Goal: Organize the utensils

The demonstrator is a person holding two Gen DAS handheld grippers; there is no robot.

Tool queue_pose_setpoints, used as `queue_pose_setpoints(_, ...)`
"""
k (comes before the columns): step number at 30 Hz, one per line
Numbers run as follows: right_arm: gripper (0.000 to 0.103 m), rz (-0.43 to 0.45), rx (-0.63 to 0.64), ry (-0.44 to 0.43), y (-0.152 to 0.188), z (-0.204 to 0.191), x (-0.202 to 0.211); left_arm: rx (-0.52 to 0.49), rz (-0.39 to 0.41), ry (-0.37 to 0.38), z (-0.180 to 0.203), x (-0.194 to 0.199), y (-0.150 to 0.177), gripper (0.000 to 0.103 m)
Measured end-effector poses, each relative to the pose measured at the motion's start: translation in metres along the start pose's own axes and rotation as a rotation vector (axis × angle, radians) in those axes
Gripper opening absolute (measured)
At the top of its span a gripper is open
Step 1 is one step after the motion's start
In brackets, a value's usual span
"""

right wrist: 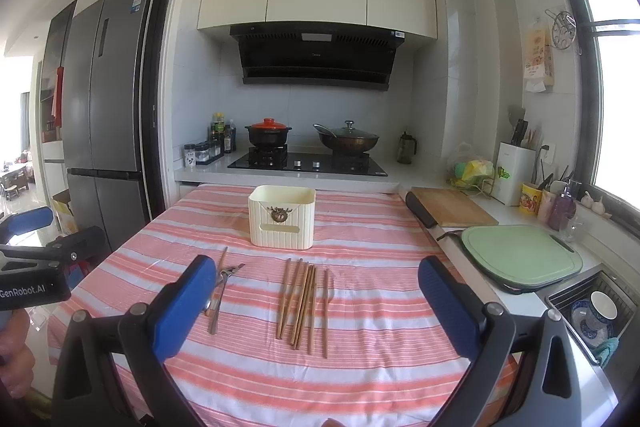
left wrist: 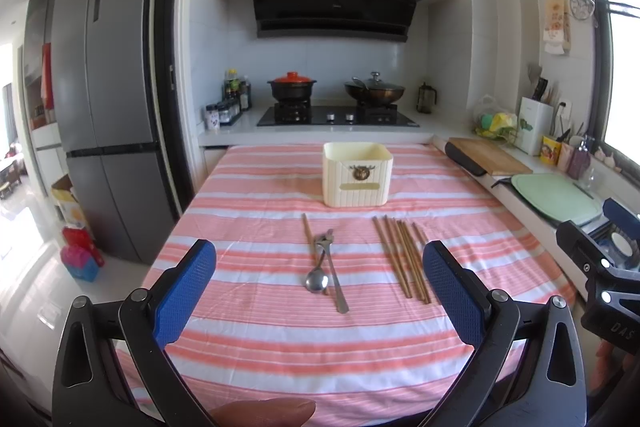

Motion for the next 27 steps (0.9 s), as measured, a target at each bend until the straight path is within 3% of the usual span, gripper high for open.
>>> queue_pose_setpoints(27,0.103,0.001,-0.011,0.002,0.002,0.002,-0.003,-0.007,-0.004,-0.006,-0.002,-0.010,0.003,0.103)
Point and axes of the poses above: each gripper's, at about its wrist camera, not at the fingertips, and x roughly against the way its jaws point, z to its right, y to its underside, the point moved 5 cm from there along -x, roughly the way its jaws point
